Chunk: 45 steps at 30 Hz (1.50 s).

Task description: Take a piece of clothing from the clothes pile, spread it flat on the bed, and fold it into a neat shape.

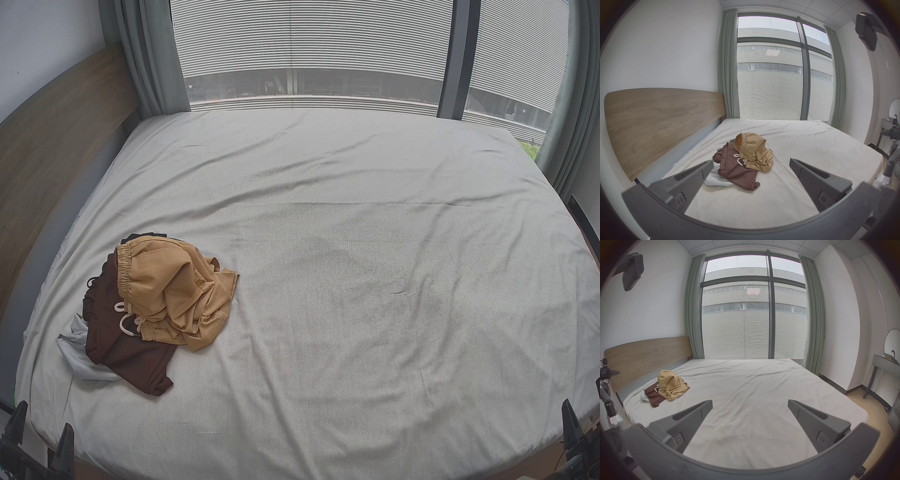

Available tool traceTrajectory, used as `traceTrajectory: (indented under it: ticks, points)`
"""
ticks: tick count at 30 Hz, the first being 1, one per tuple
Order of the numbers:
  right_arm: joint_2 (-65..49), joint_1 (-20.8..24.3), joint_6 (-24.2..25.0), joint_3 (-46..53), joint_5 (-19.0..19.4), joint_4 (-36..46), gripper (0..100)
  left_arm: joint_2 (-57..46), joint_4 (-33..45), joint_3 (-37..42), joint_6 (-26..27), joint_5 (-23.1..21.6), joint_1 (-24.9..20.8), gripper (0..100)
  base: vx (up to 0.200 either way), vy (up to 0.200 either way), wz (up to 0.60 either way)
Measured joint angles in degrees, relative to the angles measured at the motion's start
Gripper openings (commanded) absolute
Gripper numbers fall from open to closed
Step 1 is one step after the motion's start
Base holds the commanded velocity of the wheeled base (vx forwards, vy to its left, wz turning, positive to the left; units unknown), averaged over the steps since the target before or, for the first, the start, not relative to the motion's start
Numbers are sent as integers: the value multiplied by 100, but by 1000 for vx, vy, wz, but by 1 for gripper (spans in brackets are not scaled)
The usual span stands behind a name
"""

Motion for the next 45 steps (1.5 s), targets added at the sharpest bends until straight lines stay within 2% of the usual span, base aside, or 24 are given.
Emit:
traceTrajectory:
  ticks: [5,11,20,31,45]
  points:
    - [0,-1,0,0,0,0,100,0,-137,-24,11,49,5,100,0,0,0]
    - [0,2,-2,0,0,0,100,190,-246,-516,18,44,-20,100,0,0,0]
    - [0,12,-45,0,20,0,100,930,-427,-739,-134,17,-427,100,0,0,0]
    - [0,20,-48,0,24,0,100,2294,-1081,-1387,-529,-16,-820,100,0,0,0]
    - [0,20,-48,0,26,0,100,4703,-1475,-2636,-1046,-579,-864,100,0,0,0]
